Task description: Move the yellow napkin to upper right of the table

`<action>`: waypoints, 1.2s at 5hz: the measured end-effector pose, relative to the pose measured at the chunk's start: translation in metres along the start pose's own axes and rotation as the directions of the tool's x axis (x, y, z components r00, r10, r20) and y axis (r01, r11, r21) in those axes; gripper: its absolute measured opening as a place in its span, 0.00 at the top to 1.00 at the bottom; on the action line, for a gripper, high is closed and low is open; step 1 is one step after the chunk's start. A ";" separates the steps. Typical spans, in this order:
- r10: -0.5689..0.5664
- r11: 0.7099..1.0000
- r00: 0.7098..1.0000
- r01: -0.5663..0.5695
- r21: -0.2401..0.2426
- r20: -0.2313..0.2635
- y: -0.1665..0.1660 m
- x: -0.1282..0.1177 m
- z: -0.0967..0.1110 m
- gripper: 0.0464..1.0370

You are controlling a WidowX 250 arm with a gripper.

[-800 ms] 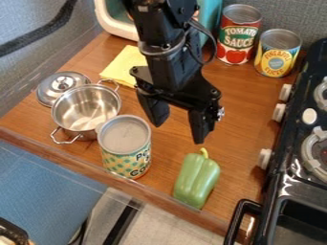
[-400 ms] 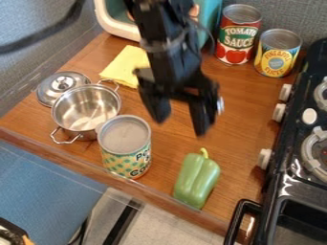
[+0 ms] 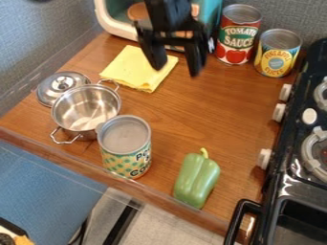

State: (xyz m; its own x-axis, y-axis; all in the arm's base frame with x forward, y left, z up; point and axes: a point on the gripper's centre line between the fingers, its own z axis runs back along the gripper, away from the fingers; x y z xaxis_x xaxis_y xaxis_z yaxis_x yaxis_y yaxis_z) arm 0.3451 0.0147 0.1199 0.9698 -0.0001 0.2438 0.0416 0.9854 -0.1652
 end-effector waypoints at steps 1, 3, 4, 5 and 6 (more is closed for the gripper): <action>0.020 0.996 0.999 -0.023 0.087 0.026 0.034 0.030 -0.007 0.04; 0.113 0.972 0.993 -0.117 0.203 0.030 0.095 0.045 -0.033 0.04; 0.172 0.962 0.985 -0.171 0.212 0.014 0.114 0.047 -0.056 0.04; 0.194 0.957 0.981 -0.186 0.223 -0.016 0.125 0.051 -0.073 0.04; 0.201 0.956 0.979 -0.189 0.224 -0.033 0.130 0.051 -0.084 0.04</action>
State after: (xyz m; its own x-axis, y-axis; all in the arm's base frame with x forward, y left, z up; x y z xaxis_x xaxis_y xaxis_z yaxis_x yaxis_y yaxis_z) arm 0.4204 0.1284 0.0307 0.9657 0.1926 0.1739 -0.1973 0.9803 0.0100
